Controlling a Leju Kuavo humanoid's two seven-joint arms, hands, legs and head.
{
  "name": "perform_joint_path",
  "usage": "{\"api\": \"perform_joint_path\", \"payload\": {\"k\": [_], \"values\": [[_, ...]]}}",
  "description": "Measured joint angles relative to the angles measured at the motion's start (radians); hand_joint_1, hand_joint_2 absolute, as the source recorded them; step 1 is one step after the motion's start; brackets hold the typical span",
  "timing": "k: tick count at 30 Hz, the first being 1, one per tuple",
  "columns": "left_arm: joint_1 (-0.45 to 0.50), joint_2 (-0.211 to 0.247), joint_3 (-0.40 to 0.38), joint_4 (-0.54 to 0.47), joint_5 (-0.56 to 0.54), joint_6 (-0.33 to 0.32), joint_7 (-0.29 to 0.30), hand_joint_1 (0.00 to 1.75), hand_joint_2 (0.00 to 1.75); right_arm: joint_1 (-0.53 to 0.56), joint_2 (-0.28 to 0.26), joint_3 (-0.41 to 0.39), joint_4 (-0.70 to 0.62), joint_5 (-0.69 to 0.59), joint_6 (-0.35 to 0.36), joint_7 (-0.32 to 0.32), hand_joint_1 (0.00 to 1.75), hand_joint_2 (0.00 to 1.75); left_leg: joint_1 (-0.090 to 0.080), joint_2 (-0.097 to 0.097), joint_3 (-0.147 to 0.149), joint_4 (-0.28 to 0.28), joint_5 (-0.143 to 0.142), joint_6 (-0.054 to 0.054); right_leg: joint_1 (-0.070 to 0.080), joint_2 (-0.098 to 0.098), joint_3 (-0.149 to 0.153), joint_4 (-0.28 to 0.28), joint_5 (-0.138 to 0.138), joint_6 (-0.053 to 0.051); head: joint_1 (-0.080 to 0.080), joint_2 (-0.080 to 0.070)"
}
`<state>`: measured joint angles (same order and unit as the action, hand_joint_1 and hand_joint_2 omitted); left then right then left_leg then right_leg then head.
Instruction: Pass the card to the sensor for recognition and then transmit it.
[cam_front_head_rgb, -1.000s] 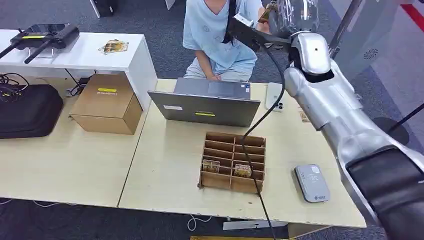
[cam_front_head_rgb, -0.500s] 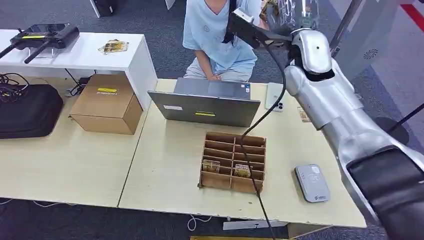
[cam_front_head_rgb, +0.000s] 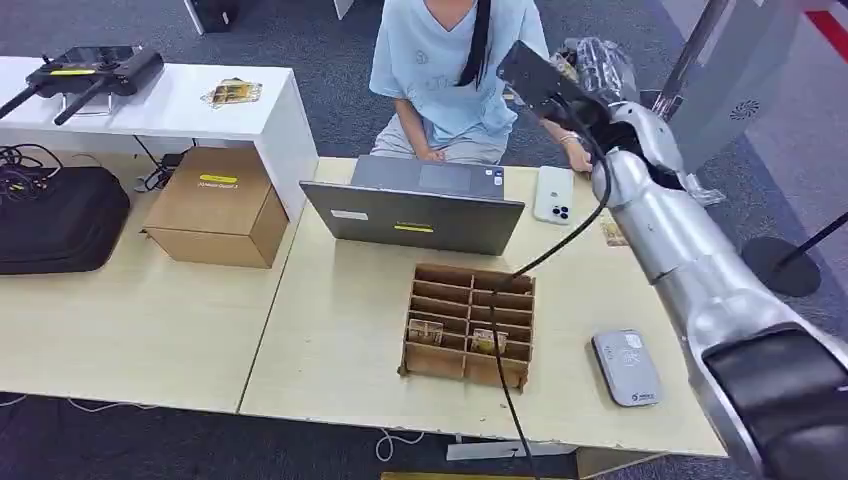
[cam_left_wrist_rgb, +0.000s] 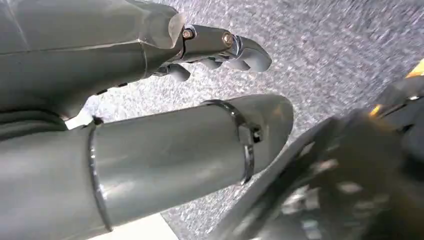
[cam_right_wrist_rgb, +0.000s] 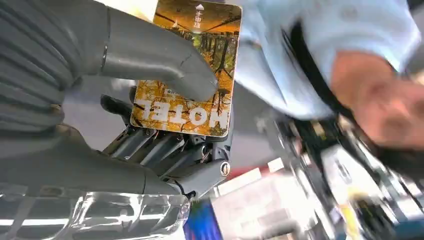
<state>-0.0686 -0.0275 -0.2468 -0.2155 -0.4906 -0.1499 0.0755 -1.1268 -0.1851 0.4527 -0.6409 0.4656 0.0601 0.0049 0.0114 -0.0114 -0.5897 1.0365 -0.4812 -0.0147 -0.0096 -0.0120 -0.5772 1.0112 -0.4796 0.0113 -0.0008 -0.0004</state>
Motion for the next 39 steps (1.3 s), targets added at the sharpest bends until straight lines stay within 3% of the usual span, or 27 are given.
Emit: {"api": "perform_joint_path", "payload": {"k": [4,8,15,20,25,39], "values": [[0.020,0.009,0.005,0.000,0.014,0.018,-0.003,0.00,0.00,0.049,-0.087,-0.096,-0.001,-0.176,0.156,-0.021,1.75,1.75,0.000,0.000,-0.001,0.001,-0.001,0.001,0.000,0.000,0.000,-0.001,0.000,0.001,0.000,0.000],[0.036,0.014,0.007,0.002,0.026,0.045,-0.006,0.00,0.00,0.114,-0.173,-0.173,-0.016,-0.321,0.259,-0.021,1.75,1.75,0.000,0.000,-0.001,0.001,-0.002,0.002,0.000,0.000,0.000,-0.002,0.000,0.001,0.000,0.000],[0.050,0.014,0.009,0.003,0.037,0.078,-0.016,0.00,0.00,0.322,-0.296,-0.269,-0.133,-0.572,0.337,0.006,1.75,1.75,0.000,0.000,-0.002,0.001,-0.003,0.005,0.000,0.000,0.000,-0.002,-0.001,0.002,0.000,0.000],[0.055,0.013,0.027,0.009,0.048,0.087,-0.018,0.00,0.00,0.493,-0.339,-0.332,-0.235,-0.753,0.399,0.004,1.75,1.75,0.000,0.000,-0.002,0.001,-0.004,0.005,0.000,0.000,0.000,-0.002,-0.001,0.003,0.000,0.000],[0.058,0.013,0.048,0.010,0.062,0.092,-0.021,0.00,0.00,0.631,-0.347,-0.381,-0.291,-0.834,0.404,-0.006,1.75,1.75,0.000,0.000,-0.002,0.001,-0.004,0.005,0.000,0.000,0.000,-0.002,-0.001,0.003,0.000,0.000],[0.064,0.007,0.090,0.010,0.069,0.092,-0.017,0.00,0.00,0.903,-0.345,-0.416,-0.482,-0.756,0.336,0.042,1.75,1.75,0.000,0.000,-0.002,0.001,-0.004,0.005,0.000,0.001,0.000,-0.002,-0.002,0.003,0.000,0.000]]}}
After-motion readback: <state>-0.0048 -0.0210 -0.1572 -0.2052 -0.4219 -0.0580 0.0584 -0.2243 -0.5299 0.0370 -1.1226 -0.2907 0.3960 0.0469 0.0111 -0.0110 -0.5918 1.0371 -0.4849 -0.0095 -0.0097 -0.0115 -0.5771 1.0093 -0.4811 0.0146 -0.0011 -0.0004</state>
